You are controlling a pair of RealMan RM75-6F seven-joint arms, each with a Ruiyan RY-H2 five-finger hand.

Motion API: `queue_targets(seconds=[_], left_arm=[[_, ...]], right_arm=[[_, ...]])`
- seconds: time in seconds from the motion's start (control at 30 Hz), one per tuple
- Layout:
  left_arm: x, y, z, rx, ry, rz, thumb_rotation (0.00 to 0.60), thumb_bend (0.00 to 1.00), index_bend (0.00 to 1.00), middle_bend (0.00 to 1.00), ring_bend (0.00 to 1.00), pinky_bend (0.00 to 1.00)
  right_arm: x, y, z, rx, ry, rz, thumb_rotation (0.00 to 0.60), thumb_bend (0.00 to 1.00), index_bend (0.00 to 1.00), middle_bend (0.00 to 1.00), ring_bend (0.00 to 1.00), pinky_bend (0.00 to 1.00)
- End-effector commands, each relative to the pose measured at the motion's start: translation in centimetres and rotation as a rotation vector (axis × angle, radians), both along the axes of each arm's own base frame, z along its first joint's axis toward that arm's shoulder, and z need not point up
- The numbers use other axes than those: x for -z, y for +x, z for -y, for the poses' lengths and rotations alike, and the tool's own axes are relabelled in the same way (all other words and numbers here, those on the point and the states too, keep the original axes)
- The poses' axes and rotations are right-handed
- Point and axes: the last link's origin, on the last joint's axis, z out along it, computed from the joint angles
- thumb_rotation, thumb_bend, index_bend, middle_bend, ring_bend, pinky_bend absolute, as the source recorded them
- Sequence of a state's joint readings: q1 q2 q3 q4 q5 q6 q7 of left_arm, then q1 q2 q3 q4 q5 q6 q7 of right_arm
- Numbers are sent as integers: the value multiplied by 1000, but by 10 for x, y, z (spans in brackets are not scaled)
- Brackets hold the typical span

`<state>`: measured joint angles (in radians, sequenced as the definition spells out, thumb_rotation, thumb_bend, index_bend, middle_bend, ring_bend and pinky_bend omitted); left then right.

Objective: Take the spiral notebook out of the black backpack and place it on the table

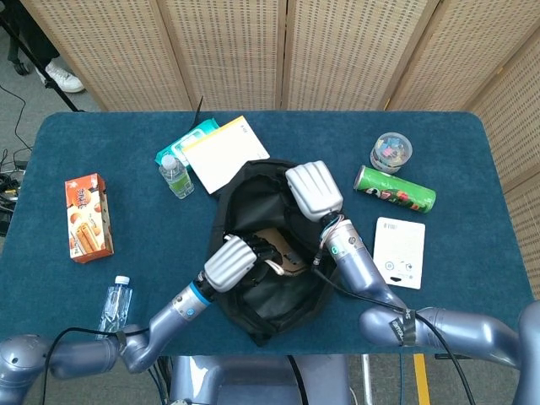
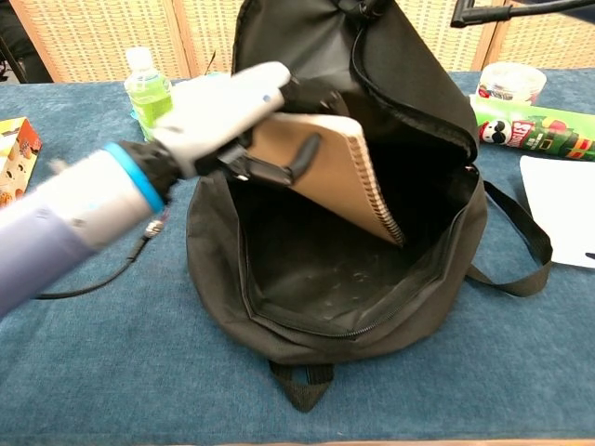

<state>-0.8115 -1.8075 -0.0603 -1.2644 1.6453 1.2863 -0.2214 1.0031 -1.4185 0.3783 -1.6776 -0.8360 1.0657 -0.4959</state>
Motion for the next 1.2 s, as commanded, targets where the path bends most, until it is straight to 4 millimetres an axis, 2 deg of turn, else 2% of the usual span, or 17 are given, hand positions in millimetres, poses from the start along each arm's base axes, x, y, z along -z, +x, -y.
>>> queue_targets(seconds=[0.03,0.33,0.67,0.73,0.83,0.93,1.07,1.2], left_arm=[[-14,-15,16,-11,-52,65,600,650,777,542,434,540],[-53,-38,27,-26,-82,219,600,650,778,542,434,540],[-94,-35,27,-32,-36,432,600,649,780,543,434,540],[-109,-30,24,-48,-34,542,600,648,781,544,434,540],[-122,-31,18,-63,0,606,600,648,784,545,434,540],[-135,-36,12,-81,27,604,600,648,787,547,434,540],[-167,-50,7,-144,86,505,600,648,788,547,434,540],[-204,-68,20,-407,92,378,600,650,796,547,443,556]], right_arm=[[-2,-5,6,45,40,53,600,646,678,656,638,750],[-6,-25,22,119,96,101,600,620,679,656,638,750],[0,-43,25,136,126,100,600,617,679,656,638,750],[5,-52,24,149,148,101,600,611,679,656,638,750],[9,-61,23,158,165,108,600,608,679,656,638,750],[11,-67,23,162,171,107,600,608,679,656,638,750],[11,-73,23,166,170,108,600,608,680,656,638,750],[12,-79,23,166,168,92,600,608,680,656,638,750]])
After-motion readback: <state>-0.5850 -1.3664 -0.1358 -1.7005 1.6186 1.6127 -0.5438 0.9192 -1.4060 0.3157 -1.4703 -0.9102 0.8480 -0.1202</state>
